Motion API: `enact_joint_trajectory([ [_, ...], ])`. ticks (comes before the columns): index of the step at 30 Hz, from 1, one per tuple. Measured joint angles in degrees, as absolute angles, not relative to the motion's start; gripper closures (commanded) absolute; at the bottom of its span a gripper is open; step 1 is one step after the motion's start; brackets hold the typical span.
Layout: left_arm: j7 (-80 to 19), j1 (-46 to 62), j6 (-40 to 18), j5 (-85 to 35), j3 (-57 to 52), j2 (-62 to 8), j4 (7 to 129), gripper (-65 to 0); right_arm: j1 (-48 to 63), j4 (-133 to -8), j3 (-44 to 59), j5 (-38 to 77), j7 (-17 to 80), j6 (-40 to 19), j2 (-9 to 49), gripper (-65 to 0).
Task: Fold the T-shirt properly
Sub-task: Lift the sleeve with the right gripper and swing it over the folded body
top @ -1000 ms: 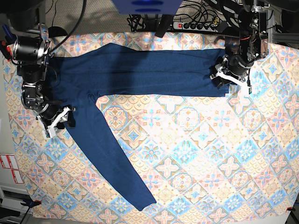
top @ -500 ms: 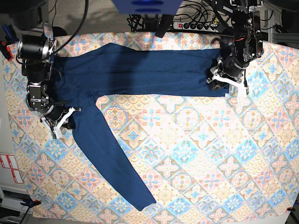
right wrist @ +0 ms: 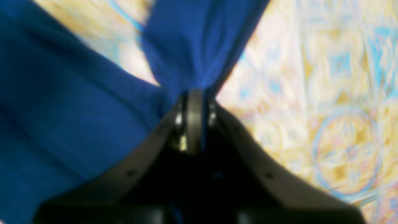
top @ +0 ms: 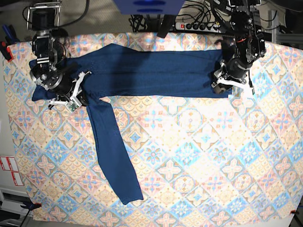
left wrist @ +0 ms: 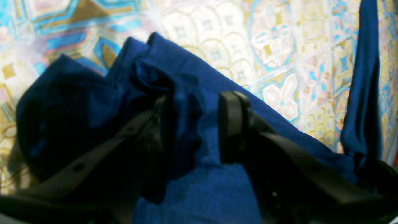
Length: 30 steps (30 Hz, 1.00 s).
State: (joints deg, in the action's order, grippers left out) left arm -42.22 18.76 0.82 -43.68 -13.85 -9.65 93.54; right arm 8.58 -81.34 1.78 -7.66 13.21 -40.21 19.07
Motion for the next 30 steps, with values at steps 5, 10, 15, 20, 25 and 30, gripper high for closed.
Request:
enact_joint_trajectory([
  [5,-42.2,18.7,0.6,-43.7,-13.8,-9.6,93.5,-22.9,15.7,-93.6,1.8,-7.7,15.1,-40.2,19.3,-0.2],
  [10,-42.2,18.6,0.6,-43.7,-13.8,-9.6,93.3,-22.9,21.3,-103.7,1.3,-7.5,17.3,-40.2,17.6,-0.2],
  [15,-42.2,18.6,0.7,-43.7,-13.8,-9.7,91.2,-22.9,26.7,-108.8,0.2,-7.6,17.3,-40.4,16.4,-0.2],
  [20,-42.2,18.5,0.6,-43.7,-13.7,-9.5,91.0,-22.9,30.7,-109.6,-4.7,-7.7,17.2,-40.1,16.8,-0.1],
  [25,-42.2,18.6,0.7,-43.7,-13.7,-9.6,91.0,-22.9,31.4,-109.8,-10.7,-7.7,17.3,-40.3,17.0,0.0],
  [30,-42.2,18.6,0.6,-43.7,-13.8,-9.7,91.0,-22.9,30.7,-109.5,-13.3,-7.7,17.6,-40.3,18.9,-0.3],
])
